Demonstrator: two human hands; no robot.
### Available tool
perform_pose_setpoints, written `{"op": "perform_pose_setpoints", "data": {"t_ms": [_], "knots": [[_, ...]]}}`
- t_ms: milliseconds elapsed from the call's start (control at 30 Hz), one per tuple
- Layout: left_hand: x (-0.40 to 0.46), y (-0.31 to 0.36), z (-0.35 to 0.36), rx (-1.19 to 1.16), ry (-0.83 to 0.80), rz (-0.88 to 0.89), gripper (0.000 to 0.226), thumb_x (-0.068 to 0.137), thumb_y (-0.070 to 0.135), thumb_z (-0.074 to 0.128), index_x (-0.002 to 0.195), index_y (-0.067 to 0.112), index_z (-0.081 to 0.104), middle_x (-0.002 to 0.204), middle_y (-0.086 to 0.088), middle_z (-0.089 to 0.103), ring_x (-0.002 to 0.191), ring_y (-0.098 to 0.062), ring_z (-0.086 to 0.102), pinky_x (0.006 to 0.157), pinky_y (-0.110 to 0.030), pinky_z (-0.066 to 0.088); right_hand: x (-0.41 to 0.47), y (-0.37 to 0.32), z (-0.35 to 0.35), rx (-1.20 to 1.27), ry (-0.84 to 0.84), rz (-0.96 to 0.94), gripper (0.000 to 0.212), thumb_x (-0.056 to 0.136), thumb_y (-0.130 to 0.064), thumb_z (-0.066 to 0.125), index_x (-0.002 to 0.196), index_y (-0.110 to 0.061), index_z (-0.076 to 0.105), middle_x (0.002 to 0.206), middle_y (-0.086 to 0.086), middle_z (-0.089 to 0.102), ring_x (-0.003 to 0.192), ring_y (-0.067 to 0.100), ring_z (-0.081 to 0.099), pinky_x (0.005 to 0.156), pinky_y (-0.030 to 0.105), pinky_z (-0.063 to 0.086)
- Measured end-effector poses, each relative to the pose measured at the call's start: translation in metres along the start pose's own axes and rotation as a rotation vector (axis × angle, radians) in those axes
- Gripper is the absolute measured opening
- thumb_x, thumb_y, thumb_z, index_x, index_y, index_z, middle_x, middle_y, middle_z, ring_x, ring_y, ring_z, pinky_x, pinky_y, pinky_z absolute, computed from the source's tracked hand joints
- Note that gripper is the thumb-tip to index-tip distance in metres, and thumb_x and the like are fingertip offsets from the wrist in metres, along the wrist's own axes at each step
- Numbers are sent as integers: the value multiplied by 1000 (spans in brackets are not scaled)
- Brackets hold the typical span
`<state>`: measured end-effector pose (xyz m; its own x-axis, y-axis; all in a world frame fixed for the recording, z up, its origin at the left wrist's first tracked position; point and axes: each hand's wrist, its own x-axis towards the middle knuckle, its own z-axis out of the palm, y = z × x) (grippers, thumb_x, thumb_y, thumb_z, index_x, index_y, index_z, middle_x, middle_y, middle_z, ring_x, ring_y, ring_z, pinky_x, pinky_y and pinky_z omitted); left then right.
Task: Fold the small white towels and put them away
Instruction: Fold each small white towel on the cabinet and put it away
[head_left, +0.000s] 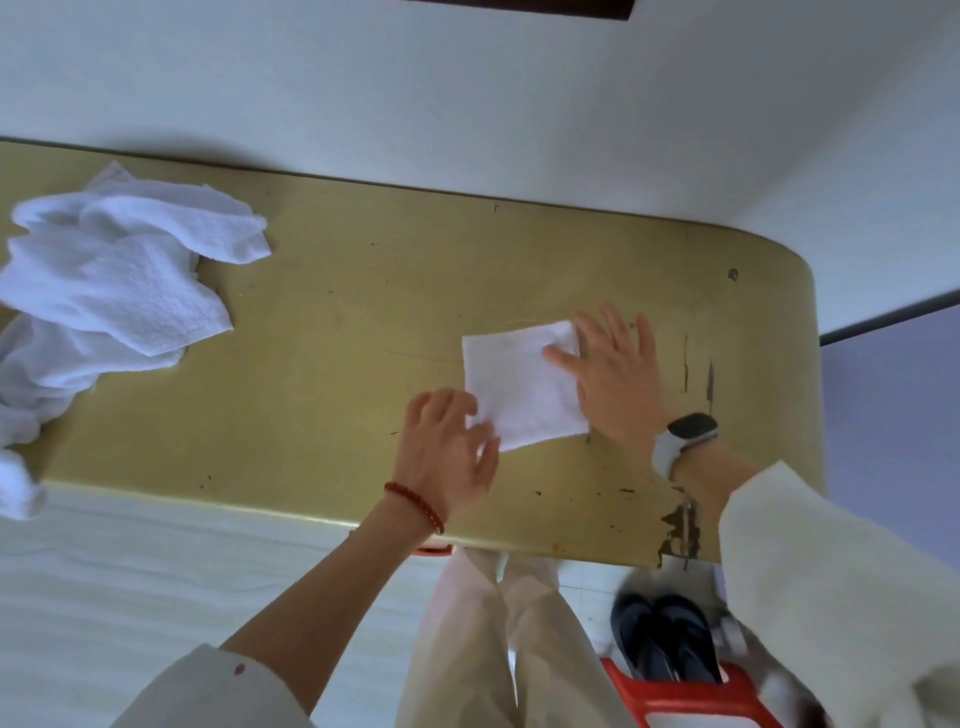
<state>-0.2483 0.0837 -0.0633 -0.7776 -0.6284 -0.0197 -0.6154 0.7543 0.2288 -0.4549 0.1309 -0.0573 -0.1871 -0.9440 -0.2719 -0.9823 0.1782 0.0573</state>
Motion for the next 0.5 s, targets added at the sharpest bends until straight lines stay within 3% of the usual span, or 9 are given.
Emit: {"op": "perform_pose_setpoints", "data": {"t_ms": [67, 133, 233, 333, 433, 500], "knots": [[-2, 12, 6, -77, -50, 108, 28, 74, 32, 45, 70, 23, 71, 87, -1, 62, 83, -24, 59, 76, -33, 43, 16, 1, -8, 57, -104, -45, 57, 92, -9, 40, 138, -41, 32, 154, 8, 10, 142, 36, -1, 111, 59, 4], [2, 18, 10, -126, -59, 169, 27, 75, 31, 46, 75, 24, 72, 93, -1, 62, 87, -23, 58, 77, -33, 42, 23, -3, -12, 139, -179, -71, 55, 94, -8, 33, 139, -39, 32, 155, 5, 6, 142, 30, -4, 113, 54, 1], [12, 12, 13, -104, -3, 137, 28, 77, 26, 45, 87, 22, 70, 106, -3, 64, 100, -23, 56, 86, -37, 36, 7, -10, -11, 460, 96, 35, 43, 89, -2, 41, 125, -21, 55, 140, 9, 39, 134, 28, 28, 109, 44, 20], [17, 0, 18, 0, -56, -31, 39, 81, 29, 39, 109, 20, 65, 124, -4, 59, 113, -26, 55, 95, -48, 38, -29, -23, -7, 801, 311, 398, 28, 89, -4, 46, 113, -9, 59, 112, 6, 57, 105, 21, 51, 87, 27, 39], [17, 0, 20, 0, -116, -114, 42, 82, 31, 36, 113, 19, 62, 126, -4, 57, 107, -29, 57, 88, -48, 43, -49, -35, 3, 1044, 100, 770, 20, 92, -22, 48, 100, -8, 60, 91, 6, 64, 76, 16, 54, 70, 31, 46], [14, 6, 19, -18, -99, -142, 42, 80, 29, 36, 109, 18, 63, 121, -5, 59, 99, -30, 59, 78, -41, 47, -50, -39, 12, 1131, -68, 853, 29, 91, -29, 50, 83, -4, 63, 82, 19, 68, 63, 18, 51, 69, 39, 51]]}}
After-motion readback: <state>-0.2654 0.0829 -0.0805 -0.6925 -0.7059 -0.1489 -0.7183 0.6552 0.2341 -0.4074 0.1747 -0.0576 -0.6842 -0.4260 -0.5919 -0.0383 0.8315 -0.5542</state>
